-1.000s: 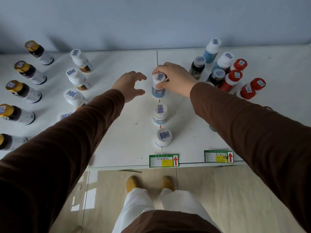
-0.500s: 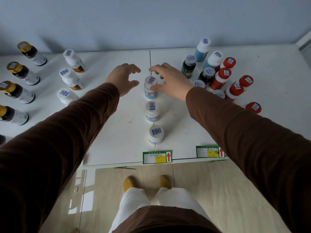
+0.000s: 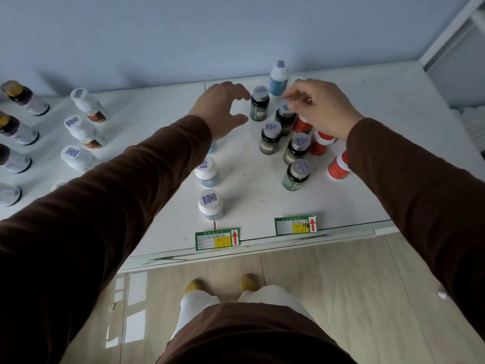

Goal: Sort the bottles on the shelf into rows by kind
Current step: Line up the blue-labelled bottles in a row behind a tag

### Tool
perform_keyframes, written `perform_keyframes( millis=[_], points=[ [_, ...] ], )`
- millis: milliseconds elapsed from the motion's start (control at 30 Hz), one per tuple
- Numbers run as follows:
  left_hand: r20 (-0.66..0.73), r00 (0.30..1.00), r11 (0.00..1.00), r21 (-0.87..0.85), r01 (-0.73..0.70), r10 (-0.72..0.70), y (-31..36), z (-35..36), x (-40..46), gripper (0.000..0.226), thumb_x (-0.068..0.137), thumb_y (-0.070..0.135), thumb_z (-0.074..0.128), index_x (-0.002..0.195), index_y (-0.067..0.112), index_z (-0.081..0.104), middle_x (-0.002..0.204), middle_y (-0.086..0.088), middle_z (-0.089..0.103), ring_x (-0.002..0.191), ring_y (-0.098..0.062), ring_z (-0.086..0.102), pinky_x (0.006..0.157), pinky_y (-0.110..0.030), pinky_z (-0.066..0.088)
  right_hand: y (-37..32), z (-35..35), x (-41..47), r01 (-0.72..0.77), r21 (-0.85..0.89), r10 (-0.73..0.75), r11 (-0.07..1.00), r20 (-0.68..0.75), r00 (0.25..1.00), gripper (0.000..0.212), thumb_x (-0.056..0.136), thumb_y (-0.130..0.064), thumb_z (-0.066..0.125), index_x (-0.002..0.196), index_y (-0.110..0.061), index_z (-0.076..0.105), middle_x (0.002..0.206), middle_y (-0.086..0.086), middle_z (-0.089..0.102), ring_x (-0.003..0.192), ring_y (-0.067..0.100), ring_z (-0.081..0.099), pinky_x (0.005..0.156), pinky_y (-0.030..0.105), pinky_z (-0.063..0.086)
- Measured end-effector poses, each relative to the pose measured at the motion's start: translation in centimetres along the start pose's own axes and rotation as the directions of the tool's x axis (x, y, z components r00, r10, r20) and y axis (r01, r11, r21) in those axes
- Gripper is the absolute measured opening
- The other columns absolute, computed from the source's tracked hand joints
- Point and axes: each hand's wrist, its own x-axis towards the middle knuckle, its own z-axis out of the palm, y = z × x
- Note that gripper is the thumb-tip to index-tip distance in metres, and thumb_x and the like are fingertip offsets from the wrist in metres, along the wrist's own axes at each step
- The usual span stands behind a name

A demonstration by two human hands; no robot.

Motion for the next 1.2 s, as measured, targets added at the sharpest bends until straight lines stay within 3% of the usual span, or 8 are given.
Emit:
perform_keyframes(
  millis=[300,433,500,1000,1200],
  points=[
    [0.097,0.994,0.999,-0.025,-0.040,0.042,4.7,4.4,-1.1,0.042,0.080,0.026,0.071,0.121,0.021,0.061,0.121,-0.003,0.061,0.111,-0.025,0.056,0.097,-0.037,0.044,2.6,-1.2,-4.5,0.019,-0.065,-0.017,0.998,0.028,0.999,0.022,0.094,-0.016,0.060,0.114,-0.019,0.068,0.108,0.000,0.067,0.097,0.016,0.063,0.089,0.035,0.051],
    [0.099,0.995,1.000,-0.013,-0.012,0.013,4.7,4.6,-0.9,0.043,0.081,0.026,0.071,0.122,0.021,0.061,0.122,-0.004,0.060,0.112,-0.024,0.055,0.095,-0.032,0.042,3.4,-1.8,-5.2,0.005,-0.051,-0.006,0.999,-0.018,1.000,0.022,0.096,-0.015,0.058,0.115,-0.019,0.068,0.109,0.000,0.067,0.097,0.015,0.062,0.086,0.027,0.048],
    [0.092,0.996,1.000,-0.011,0.003,-0.001,4.5,4.2,-0.6,0.043,0.082,0.026,0.071,0.123,0.020,0.061,0.122,-0.003,0.060,0.112,-0.022,0.055,0.095,-0.031,0.041,3.4,-2.0,-5.0,0.006,-0.057,-0.008,0.998,-0.034,0.999,0.022,0.096,-0.016,0.058,0.115,-0.019,0.068,0.109,0.000,0.067,0.097,0.015,0.062,0.087,0.029,0.049],
    [0.103,0.995,1.000,-0.008,0.000,0.001,0.7,0.2,8.9,0.039,0.083,0.030,0.069,0.120,0.021,0.060,0.121,-0.004,0.059,0.112,-0.022,0.056,0.095,-0.031,0.042,1.9,-2.3,3.7,-0.069,-0.147,0.059,0.987,-0.071,0.996,0.026,0.094,-0.016,0.057,0.119,-0.015,0.065,0.115,0.005,0.065,0.103,0.021,0.060,0.094,0.039,0.050],
    [0.159,0.983,0.995,-0.023,0.094,-0.089,-0.9,1.1,14.6,0.044,0.083,0.030,0.071,0.124,0.018,0.059,0.127,-0.004,0.059,0.116,-0.023,0.055,0.096,-0.032,0.045,3.1,-2.2,8.7,-0.078,-0.233,0.071,0.969,-0.036,0.997,0.031,0.095,-0.021,0.059,0.126,-0.021,0.060,0.122,0.006,0.057,0.109,0.021,0.057,0.091,0.030,0.041]
  ],
)
